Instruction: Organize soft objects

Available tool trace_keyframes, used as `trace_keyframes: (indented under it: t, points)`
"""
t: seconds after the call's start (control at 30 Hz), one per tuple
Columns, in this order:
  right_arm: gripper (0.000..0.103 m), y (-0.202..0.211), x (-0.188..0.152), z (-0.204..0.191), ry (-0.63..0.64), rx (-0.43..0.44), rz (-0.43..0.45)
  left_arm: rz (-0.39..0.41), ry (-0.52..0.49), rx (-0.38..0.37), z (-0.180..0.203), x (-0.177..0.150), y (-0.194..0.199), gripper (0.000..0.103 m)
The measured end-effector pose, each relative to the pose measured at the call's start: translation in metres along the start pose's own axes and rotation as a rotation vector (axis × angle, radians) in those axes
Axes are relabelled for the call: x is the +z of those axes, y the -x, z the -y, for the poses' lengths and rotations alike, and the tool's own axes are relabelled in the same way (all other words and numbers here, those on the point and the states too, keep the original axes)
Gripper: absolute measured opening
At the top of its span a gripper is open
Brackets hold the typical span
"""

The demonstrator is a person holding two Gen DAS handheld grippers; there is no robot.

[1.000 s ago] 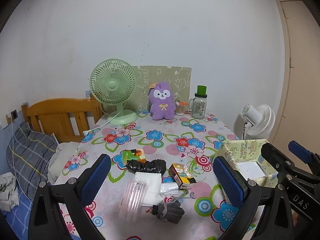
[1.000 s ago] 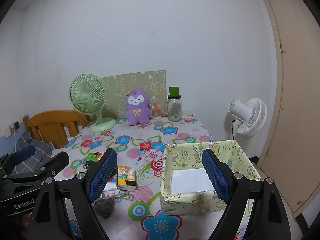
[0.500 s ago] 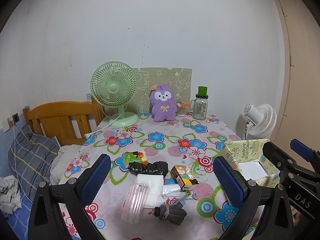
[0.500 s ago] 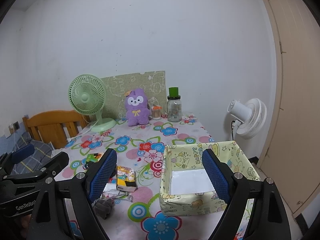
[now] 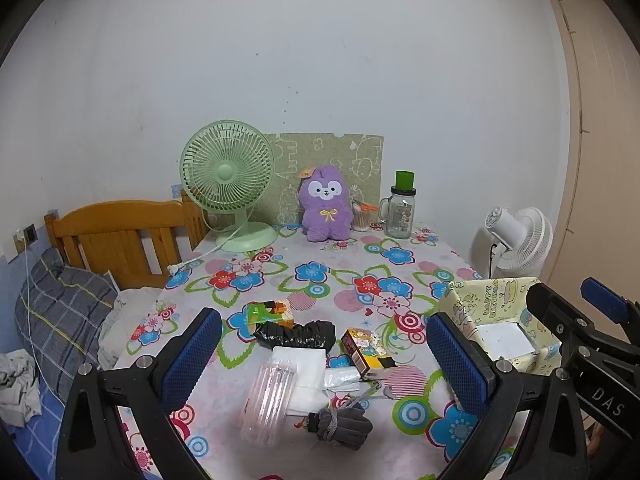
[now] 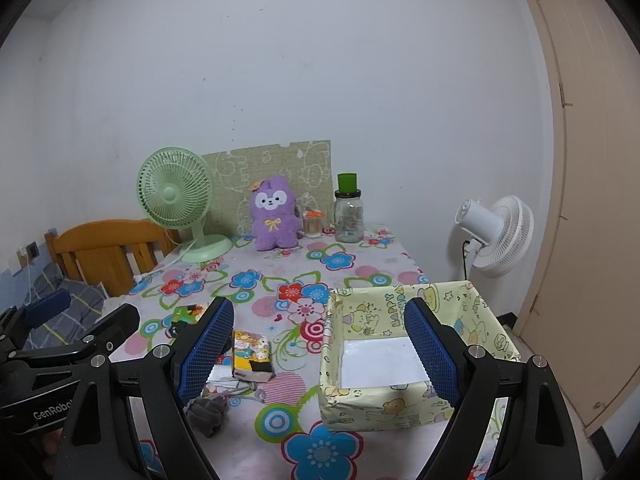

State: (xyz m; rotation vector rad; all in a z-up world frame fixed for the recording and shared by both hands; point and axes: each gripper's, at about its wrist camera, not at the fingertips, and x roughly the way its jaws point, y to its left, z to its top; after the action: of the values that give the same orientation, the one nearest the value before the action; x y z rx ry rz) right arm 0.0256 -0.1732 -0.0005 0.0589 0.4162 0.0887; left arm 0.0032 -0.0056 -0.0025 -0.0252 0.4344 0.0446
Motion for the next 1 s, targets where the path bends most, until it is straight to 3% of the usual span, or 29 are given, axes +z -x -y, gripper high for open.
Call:
trace_keyframes:
  t: [1.0]
  points:
    - [0.089, -0.0016, -0.0002, 0.0007, 0.000, -0.004, -0.008, 0.001, -0.005, -0.003, 0.0001, 0.0002, -0.0011, 0.103]
